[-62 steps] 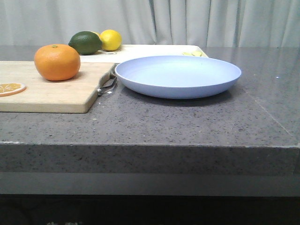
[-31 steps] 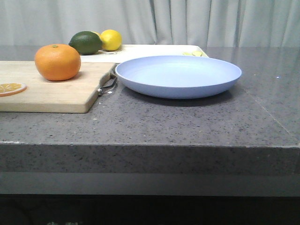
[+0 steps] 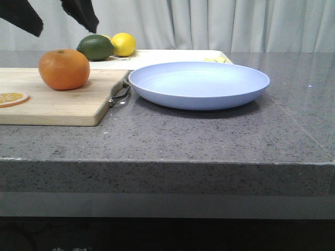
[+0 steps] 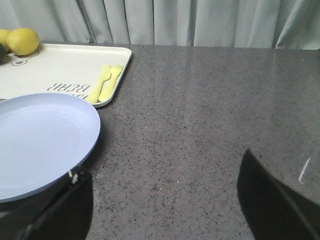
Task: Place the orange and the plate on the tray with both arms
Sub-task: 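Lower the left gripper over the orange on the cutting board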
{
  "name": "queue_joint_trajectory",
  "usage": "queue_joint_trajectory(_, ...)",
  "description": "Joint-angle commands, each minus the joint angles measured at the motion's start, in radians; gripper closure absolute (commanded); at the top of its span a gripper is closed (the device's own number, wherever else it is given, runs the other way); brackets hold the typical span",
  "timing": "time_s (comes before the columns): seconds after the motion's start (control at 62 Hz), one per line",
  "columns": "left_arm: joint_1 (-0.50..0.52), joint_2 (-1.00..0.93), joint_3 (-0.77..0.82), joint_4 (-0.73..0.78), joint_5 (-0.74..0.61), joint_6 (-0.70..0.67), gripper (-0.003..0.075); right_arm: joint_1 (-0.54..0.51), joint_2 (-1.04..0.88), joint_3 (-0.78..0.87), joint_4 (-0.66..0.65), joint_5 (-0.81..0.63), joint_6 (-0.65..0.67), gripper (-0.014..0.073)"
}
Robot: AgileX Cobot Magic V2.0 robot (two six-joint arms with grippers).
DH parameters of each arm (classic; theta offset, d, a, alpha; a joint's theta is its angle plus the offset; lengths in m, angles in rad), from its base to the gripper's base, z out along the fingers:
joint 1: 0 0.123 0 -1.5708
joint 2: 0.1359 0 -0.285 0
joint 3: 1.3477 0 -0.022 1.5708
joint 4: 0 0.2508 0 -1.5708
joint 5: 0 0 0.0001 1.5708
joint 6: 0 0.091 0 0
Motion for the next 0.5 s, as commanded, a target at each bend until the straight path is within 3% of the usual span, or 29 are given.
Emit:
queue_joint_trajectory(0.0,-0.006,-0.004,-0.079,0.024,0.003,-0.009,0.0092,0.001,0.008,-0.035,0.002,-0.081,-0.008,-0.0007)
queue_joint_trajectory(0.484,-0.004,0.089,-0.096,0.089,0.02,-0.068,0.0092,0.001,0.008,-0.035,0.002,-0.081,-0.008,-0.0007)
